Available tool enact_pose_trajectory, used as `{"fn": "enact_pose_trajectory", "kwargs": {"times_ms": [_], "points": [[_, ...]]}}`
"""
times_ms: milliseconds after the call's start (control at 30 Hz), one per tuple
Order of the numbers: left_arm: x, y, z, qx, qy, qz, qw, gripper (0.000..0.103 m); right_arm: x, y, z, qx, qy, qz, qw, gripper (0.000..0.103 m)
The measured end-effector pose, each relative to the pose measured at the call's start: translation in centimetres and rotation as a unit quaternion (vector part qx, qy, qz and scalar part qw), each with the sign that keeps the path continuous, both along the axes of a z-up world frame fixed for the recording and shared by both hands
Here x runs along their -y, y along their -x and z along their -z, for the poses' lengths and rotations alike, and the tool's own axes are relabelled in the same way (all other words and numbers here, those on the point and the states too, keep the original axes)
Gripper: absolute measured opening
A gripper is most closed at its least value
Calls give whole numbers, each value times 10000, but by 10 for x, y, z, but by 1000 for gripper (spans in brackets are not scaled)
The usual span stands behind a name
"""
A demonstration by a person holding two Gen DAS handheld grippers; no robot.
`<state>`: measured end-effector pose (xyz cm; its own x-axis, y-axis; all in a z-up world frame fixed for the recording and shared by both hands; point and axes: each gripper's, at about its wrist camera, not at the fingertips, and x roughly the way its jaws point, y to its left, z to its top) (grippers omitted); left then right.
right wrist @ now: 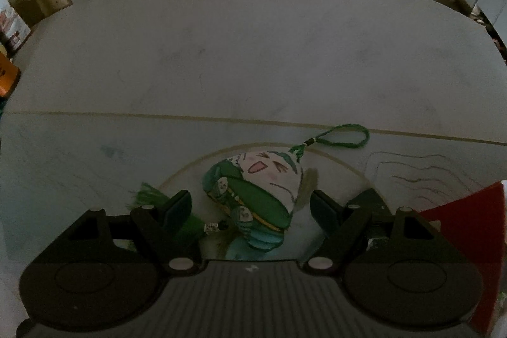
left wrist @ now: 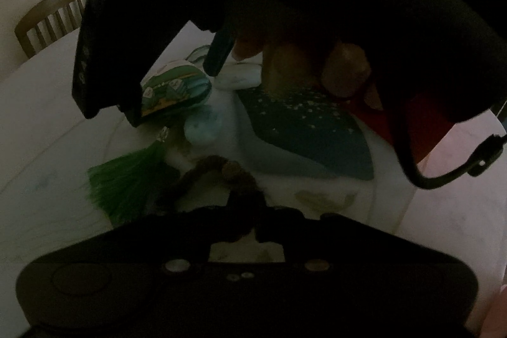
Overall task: Organize objects
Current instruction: 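Grasp the green cartoon-face pouch with the right tool while the left grasps the black hair tie, then carry the pouch with the right tool while the left carries the hair tie into the shoebox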
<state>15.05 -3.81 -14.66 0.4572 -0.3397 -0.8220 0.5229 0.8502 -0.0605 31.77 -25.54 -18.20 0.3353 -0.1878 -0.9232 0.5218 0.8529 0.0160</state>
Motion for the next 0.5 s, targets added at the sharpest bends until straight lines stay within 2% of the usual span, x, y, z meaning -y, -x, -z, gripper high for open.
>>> {"fn": "enact_pose_trajectory", "kwargs": {"times_ms": [67,133,200,333,500], "points": [[-4,-1,0,-86,94,-86,9999,6,-2,0,1,-9,91,-63,9999,78],[-9,-3,-1,-217,236,-182,9993,6,-3,1,4,-36,110,-79,9999,61],[-13,-4,-2,-313,357,-269,9985,6,-4,2,5,-68,119,-38,9999,54],[-17,-2,-6,-340,444,-345,9978,5,-3,8,4,-14,98,27,9999,46],[-22,6,-14,-375,582,-449,9966,5,-9,18,-5,191,83,23,9998,44]]}}
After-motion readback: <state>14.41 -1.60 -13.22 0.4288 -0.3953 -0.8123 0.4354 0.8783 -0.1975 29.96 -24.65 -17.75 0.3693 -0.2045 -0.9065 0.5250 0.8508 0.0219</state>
